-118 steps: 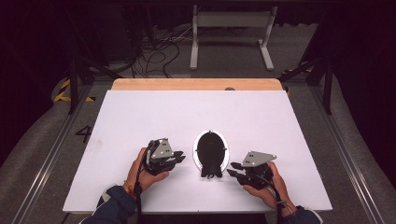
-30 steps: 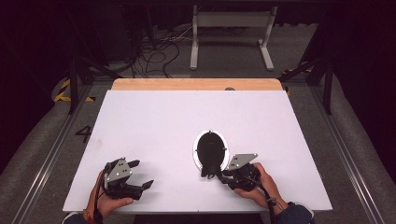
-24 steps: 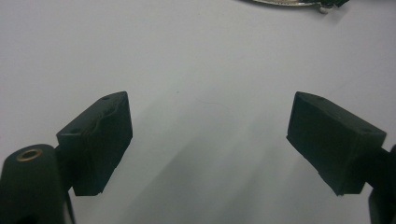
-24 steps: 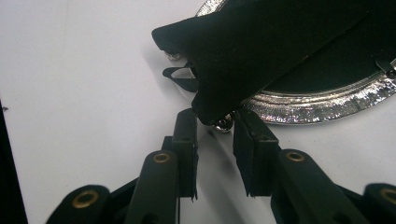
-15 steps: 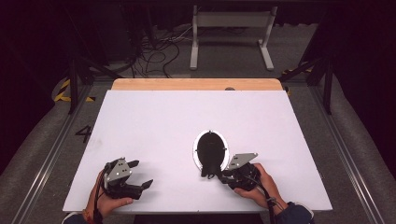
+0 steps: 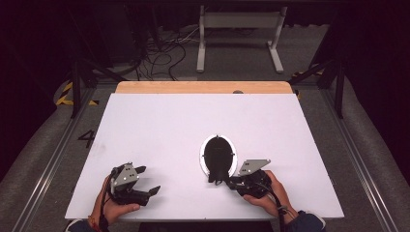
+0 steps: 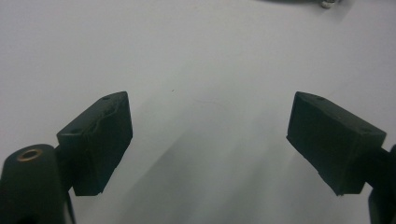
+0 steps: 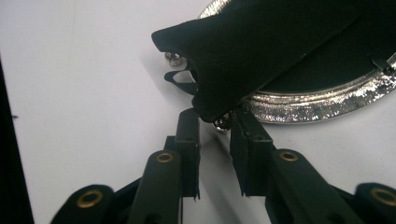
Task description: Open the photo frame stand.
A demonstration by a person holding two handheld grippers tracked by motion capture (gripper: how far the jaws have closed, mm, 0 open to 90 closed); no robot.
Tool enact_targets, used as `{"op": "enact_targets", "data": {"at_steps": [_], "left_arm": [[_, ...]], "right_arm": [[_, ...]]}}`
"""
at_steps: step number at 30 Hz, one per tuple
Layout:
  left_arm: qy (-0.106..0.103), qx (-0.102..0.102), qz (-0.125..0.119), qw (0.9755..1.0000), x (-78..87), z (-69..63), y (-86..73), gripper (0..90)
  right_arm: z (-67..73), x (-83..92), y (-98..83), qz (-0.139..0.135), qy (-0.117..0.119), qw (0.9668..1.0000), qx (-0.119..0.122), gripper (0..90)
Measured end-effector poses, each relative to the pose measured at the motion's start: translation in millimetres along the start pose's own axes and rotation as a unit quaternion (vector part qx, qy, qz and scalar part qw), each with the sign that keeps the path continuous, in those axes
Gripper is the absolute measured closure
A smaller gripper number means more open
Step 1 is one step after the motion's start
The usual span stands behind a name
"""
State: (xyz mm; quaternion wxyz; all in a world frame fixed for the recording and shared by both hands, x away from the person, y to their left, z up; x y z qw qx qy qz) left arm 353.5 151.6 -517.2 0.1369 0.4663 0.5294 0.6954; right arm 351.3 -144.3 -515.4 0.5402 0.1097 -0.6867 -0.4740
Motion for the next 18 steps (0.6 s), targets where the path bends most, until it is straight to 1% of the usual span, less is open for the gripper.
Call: {"op": "enact_targets", "data": {"at_steps": [3,7,9,11,12,14,17,18], "left_arm": [[0.001,0.001,0.003,1.0,-1.4,-1.2,0.5,14.8],[-0.005,0.006,-0.002,1.0,-3.2,-3.0,3.4,14.8],[-0.008,0.001,-0.002,1.0,-4.0,-3.5,4.4,14.8],[-0.01,0.006,-0.003,0.9999,-4.8,-4.8,4.7,14.8],[-0.009,0.004,-0.002,0.9999,-5.1,-5.2,4.8,14.8],[-0.013,0.003,-0.004,0.9999,-6.2,-6.5,5.7,14.8],[-0.015,0.003,-0.001,0.9999,-7.6,-7.8,6.2,14.9],[-0.017,0.0,-0.002,0.9999,-8.6,-8.0,6.6,14.8]], "right_arm": [[0.4,1.0,0.6,-0.005,0.002,1.0,0.001,76.6],[0.5,0.8,0.6,-0.012,0.004,0.9999,-0.011,76.7],[0.1,1.4,1.8,-0.019,0.005,0.9997,-0.016,75.7],[0.0,0.7,2.6,-0.023,0.013,0.9993,-0.027,75.2],[-0.5,0.3,3.0,-0.025,0.015,0.9991,-0.032,73.8],[-2.3,-0.1,4.7,-0.033,0.025,0.9975,-0.058,68.2],[-3.5,-1.2,5.5,-0.035,0.036,0.9962,-0.071,65.5],[-3.8,-1.7,6.5,-0.039,0.042,0.9953,-0.078,61.2]]}}
Point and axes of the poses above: each handheld gripper's, and its own axes: x roughly backward along the jaws, y roughly out of its top, z roughly to its left, the point moved 9 cm from there along -x, roughly forward along the jaws, and after that the axes turned 8 degrees about -z, right-handed, at the moved point
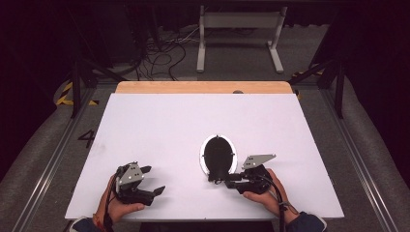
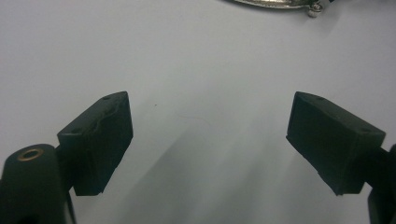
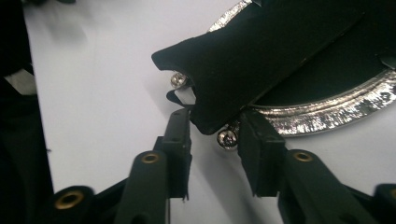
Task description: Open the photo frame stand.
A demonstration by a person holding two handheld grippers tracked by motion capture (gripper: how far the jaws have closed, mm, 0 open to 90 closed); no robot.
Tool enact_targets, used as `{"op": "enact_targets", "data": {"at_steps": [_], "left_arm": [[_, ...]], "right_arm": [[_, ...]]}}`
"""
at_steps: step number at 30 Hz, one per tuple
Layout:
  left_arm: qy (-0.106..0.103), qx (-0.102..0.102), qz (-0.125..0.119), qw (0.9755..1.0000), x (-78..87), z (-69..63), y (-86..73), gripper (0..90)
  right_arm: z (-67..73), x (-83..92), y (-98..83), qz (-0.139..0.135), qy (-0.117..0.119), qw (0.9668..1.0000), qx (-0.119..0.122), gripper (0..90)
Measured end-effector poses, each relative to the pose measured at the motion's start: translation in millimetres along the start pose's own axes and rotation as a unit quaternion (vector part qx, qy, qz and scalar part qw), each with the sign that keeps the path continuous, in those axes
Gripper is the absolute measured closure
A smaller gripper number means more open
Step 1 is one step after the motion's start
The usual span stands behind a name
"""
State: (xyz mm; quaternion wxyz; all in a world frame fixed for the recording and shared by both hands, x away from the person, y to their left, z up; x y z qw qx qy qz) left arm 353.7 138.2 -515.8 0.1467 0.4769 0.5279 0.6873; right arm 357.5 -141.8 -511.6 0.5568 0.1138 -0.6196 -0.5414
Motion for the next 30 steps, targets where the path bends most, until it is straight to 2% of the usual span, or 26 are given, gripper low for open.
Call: {"op": "enact_targets", "data": {"at_steps": [2,5,7,9,13,15,17,19,21,22,23,24,27,28,29,30], "left_arm": [[0.0,0.0,0.001,1.0,-0.7,-0.8,0.1,14.9],[0.003,-0.004,0.004,1.0,-1.2,-0.4,0.5,14.9],[0.014,-0.007,0.003,0.9999,0.6,2.7,1.6,14.9],[0.017,0.006,-0.004,0.9998,3.0,7.6,2.4,15.1],[0.021,0.007,-0.002,0.9997,3.7,11.3,1.6,15.1],[0.023,0.002,0.003,0.9997,2.2,10.2,1.3,15.1],[0.021,-0.003,0.005,0.9998,-0.8,9.6,2.6,16.0],[0.02,-0.007,0.008,0.9997,-4.1,11.0,3.5,16.2],[0.017,-0.005,0.009,0.9998,-8.1,12.4,4.4,16.3],[0.017,-0.005,0.009,0.9998,-8.1,12.4,4.4,16.3],[0.015,-0.003,0.011,0.9998,-10.0,12.8,4.8,16.3],[0.012,-0.006,0.013,0.9998,-12.6,13.3,5.7,16.3],[0.003,-0.009,0.014,0.9999,-22.0,12.1,10.3,16.3],[0.0,-0.006,0.013,0.9999,-24.9,10.8,11.9,16.4],[0.0,-0.006,0.013,0.9999,-24.9,10.8,11.9,16.4],[-0.005,-0.009,0.014,0.9998,-28.9,9.8,14.5,16.4]], "right_arm": [[-0.5,-2.5,0.9,-0.001,0.016,0.9995,-0.028,56.7],[-0.4,-6.3,1.6,-0.003,0.031,0.9984,-0.048,53.2],[-1.4,-7.5,2.7,-0.015,0.056,0.9947,-0.084,51.6],[-4.6,-8.1,4.2,-0.03,0.073,0.9891,-0.124,52.8],[-5.2,-5.6,10.4,-0.045,0.082,0.9844,-0.149,55.6],[-7.5,-4.2,13.5,-0.053,0.075,0.9826,-0.161,58.3],[-8.3,-4.3,15.9,-0.061,0.079,0.9774,-0.186,58.8],[-8.3,-7.1,16.4,-0.061,0.071,0.9754,-0.2,59.4],[-8.4,-9.3,16.0,-0.06,0.068,0.9696,-0.227,58.5],[-8.4,-9.3,16.0,-0.06,0.068,0.9696,-0.227,58.5],[-10.8,-13.0,14.9,-0.058,0.067,0.9635,-0.252,57.0],[-10.8,-13.0,14.9,-0.058,0.067,0.9635,-0.252,57.0],[-15.7,-14.6,18.0,-0.074,0.077,0.953,-0.284,58.2],[-16.1,-15.2,19.4,-0.081,0.078,0.9513,-0.287,58.1],[-16.1,-15.2,19.4,-0.081,0.078,0.9513,-0.287,58.1],[-16.7,-16.2,20.2,-0.085,0.078,0.9491,-0.293,58.2]]}}
Point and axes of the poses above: each handheld gripper's, and its own axes: x roughly backward along the jaws, y roughly out of its top, z roughly to its left, the point moved 9 cm from there along -x, roughly forward along the jaws, and after that the axes turned 8 degrees about -z, right-handed, at the moved point
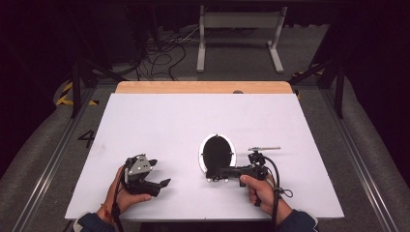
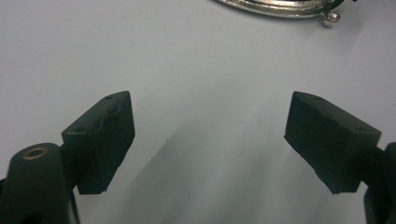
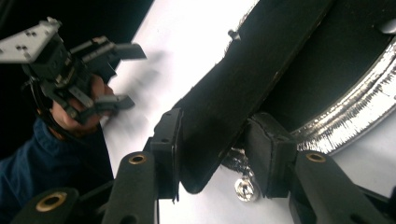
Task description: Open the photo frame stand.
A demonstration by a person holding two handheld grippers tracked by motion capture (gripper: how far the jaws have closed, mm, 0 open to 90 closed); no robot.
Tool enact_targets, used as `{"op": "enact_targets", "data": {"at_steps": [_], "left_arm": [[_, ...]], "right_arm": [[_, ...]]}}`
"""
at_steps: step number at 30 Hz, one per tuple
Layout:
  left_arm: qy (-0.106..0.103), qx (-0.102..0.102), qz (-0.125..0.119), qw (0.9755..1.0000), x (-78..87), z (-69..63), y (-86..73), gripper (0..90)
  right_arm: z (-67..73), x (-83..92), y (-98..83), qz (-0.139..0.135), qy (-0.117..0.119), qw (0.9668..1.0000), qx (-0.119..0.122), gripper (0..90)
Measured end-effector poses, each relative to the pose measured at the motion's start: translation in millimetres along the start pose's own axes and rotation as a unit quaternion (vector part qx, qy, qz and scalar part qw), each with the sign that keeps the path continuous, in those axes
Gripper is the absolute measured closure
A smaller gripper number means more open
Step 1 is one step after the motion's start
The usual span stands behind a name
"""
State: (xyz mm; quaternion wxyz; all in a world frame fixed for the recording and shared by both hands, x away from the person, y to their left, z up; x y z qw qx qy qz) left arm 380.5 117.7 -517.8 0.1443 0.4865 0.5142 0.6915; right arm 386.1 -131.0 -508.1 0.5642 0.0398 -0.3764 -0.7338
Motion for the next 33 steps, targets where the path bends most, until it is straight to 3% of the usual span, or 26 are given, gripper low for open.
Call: {"op": "enact_targets", "data": {"at_steps": [4,10,14,17,19,22,24,25,28,31,33], "left_arm": [[-0.012,-0.005,-0.001,0.9999,-15.1,-1.5,12.2,16.7],[-0.042,0.008,-0.002,0.9991,-43.7,2.8,30.8,18.9],[-0.059,0.031,-0.008,0.9978,-55.5,10.2,41.8,20.4],[-0.064,0.038,-0.003,0.9972,-61.3,12.3,43.9,19.5],[-0.078,0.051,-0.005,0.9956,-66.2,11.3,47.2,19.1],[-0.089,0.045,-0.003,0.995,-74.3,7.8,51.8,19.1],[-0.071,0.035,0.011,0.9968,-79.9,8.1,52.0,19.6],[-0.071,0.036,0.013,0.9967,-81.7,6.6,52.7,19.6],[-0.081,0.051,0.002,0.9954,-85.4,4.7,57.1,19.5],[-0.092,0.053,-0.004,0.9944,-88.3,2.8,60.3,19.4],[-0.099,0.07,-0.008,0.9926,-91.2,0.7,62.4,19.5]], "right_arm": [[-4.8,-4.8,6.9,-0.02,-0.004,0.9995,-0.024,57.6],[-7.6,-14.5,14.8,-0.032,0.008,0.9984,-0.045,57.3],[-9.5,-15.2,16.1,-0.02,0.014,0.9993,-0.029,61.9],[-9.7,-14.0,16.3,-0.014,0.019,0.9994,-0.026,63.5],[-9.3,-12.4,16.1,-0.012,0.024,0.9995,-0.02,64.5],[-8.6,-11.1,15.3,-0.007,0.027,0.9996,-0.009,65.0],[-7.8,-10.1,15.0,-0.006,0.029,0.9996,0.004,65.3],[-7.0,-9.6,14.6,-0.004,0.029,0.9994,0.017,65.3],[-4.8,-8.3,14.2,-0.002,0.032,0.9987,0.04,66.2],[-3.8,-7.0,13.7,-0.001,0.039,0.9975,0.058,67.1],[-3.3,-6.0,13.2,0.0,0.043,0.9969,0.065,67.4]]}}
Point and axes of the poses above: each handheld gripper's, and its own axes: x roughly backward along the jaws, y roughly out of its top, z roughly to its left, the point moved 9 cm from there along -x, roughly forward along the jaws, and after that the axes turned 8 degrees about -z, right-handed, at the moved point
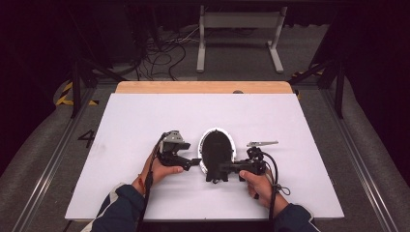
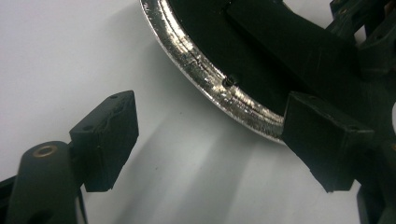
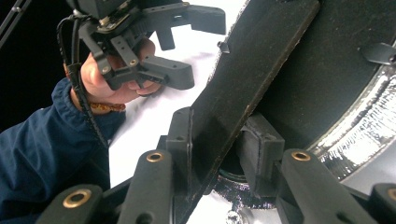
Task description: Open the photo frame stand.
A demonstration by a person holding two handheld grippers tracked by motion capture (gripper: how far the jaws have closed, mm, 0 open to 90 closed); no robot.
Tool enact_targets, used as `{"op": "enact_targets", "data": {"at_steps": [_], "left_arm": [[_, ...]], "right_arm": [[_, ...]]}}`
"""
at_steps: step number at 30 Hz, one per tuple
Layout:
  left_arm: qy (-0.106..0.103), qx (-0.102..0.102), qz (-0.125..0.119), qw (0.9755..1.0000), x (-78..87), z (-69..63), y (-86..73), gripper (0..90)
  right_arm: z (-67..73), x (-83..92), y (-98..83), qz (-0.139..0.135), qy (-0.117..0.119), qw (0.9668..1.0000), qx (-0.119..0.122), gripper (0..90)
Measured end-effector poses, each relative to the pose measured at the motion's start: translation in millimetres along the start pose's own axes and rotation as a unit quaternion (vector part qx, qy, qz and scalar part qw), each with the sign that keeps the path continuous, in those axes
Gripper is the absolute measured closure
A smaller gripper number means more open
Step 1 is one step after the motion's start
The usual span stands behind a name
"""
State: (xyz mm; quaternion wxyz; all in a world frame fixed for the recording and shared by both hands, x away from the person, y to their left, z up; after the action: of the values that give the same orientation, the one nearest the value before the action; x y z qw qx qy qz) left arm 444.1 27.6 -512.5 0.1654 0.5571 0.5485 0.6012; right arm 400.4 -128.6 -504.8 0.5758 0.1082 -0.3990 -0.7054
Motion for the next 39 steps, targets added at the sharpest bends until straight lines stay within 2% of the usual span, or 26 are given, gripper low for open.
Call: {"op": "enact_targets", "data": {"at_steps": [3,4,5,6,8,9,10,12,13,14,15,16,17,20,23,25,30,33,35,38,39], "left_arm": [[-0.008,0.01,-0.011,0.9999,-4.0,-1.3,4.6,20.4],[-0.009,0.007,-0.014,0.9998,-4.2,0.2,5.6,23.0],[-0.01,0.019,-0.018,0.9996,-4.9,-1.5,6.1,23.9],[-0.01,0.019,-0.018,0.9996,-4.9,-1.5,6.1,24.1],[-0.011,0.018,-0.017,0.9996,-5.9,-0.7,5.8,24.1],[-0.017,0.012,-0.014,0.9997,-6.6,0.1,5.2,24.7],[-0.02,0.027,-0.014,0.9994,-7.4,-1.7,4.4,25.3],[-0.034,0.034,-0.02,0.9987,-9.2,-3.5,4.9,27.3],[-0.034,0.034,-0.02,0.9987,-9.2,-3.5,4.9,29.6],[-0.049,0.03,-0.023,0.9981,-10.8,-6.4,5.7,31.5],[-0.049,0.03,-0.023,0.9981,-10.8,-6.4,5.7,32.6],[-0.059,0.03,-0.022,0.9976,-12.2,-10.1,5.6,33.5],[-0.065,0.037,-0.02,0.997,-12.8,-13.0,5.2,33.7],[-0.07,0.039,-0.025,0.9965,-12.6,-13.8,6.1,34.8],[-0.077,0.05,-0.032,0.9953,-12.5,-18.3,7.9,38.5],[-0.077,0.041,-0.032,0.9957,-10.9,-18.4,8.9,39.8],[-0.082,0.036,-0.056,0.9944,-4.8,-21.2,14.8,48.0],[-0.092,0.016,-0.075,0.9928,0.7,-26.2,19.4,58.2],[-0.095,-0.005,-0.076,0.9926,1.4,-27.5,20.7,60.1],[-0.096,-0.002,-0.072,0.9928,1.6,-30.2,19.6,60.1],[-0.093,-0.008,-0.071,0.9931,1.8,-30.5,19.8,59.9]], "right_arm": [[1.5,0.1,0.2,0.001,0.0,0.9999,0.015,67.4],[2.6,0.0,0.6,0.001,-0.001,0.9997,0.023,67.4],[3.7,0.0,0.9,0.002,-0.001,0.9995,0.032,67.5],[3.7,0.0,0.9,0.002,-0.001,0.9995,0.032,67.5],[5.6,0.0,1.3,0.002,-0.001,0.9988,0.048,68.2],[6.6,0.5,0.8,0.004,0.001,0.9987,0.05,68.5],[6.8,0.8,0.6,0.005,0.002,0.9986,0.052,68.8],[7.5,1.4,0.5,0.006,0.005,0.9983,0.057,69.1],[7.5,1.4,0.5,0.006,0.005,0.9983,0.057,69.1],[8.2,1.3,0.7,0.004,0.006,0.9977,0.068,69.1],[8.2,1.3,0.7,0.004,0.006,0.9977,0.068,69.1],[9.3,1.1,1.0,0.004,0.005,0.9971,0.076,69.1],[10.0,1.1,1.0,0.003,0.005,0.9969,0.078,69.1],[11.0,1.4,0.9,0.002,0.007,0.9966,0.082,69.4],[10.3,2.3,0.5,0.001,0.013,0.9973,0.072,70.2],[10.1,3.1,-0.1,0.001,0.016,0.9976,0.068,70.7],[12.9,4.0,-0.4,0.001,0.017,0.9971,0.074,74.3],[11.7,4.5,-0.9,0.001,0.012,0.9973,0.073,76.4],[10.6,5.1,-0.9,-0.003,0.012,0.9975,0.069,77.4],[11.7,5.8,-1.0,-0.002,0.012,0.9974,0.071,77.6],[11.9,5.9,-1.0,-0.002,0.012,0.9974,0.071,77.6]]}}
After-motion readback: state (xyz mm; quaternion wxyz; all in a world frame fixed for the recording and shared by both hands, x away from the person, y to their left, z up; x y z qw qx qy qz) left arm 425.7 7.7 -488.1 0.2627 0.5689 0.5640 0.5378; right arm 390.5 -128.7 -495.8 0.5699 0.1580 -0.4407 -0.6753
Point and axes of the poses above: each handheld gripper's, and its own axes: x roughly backward along the jaws, y roughly out of its top, z roughly to its left, the point moved 9 cm from there along -x, roughly forward along the jaws, and after that the axes turned 8 degrees about -z, right-handed, at the moved point
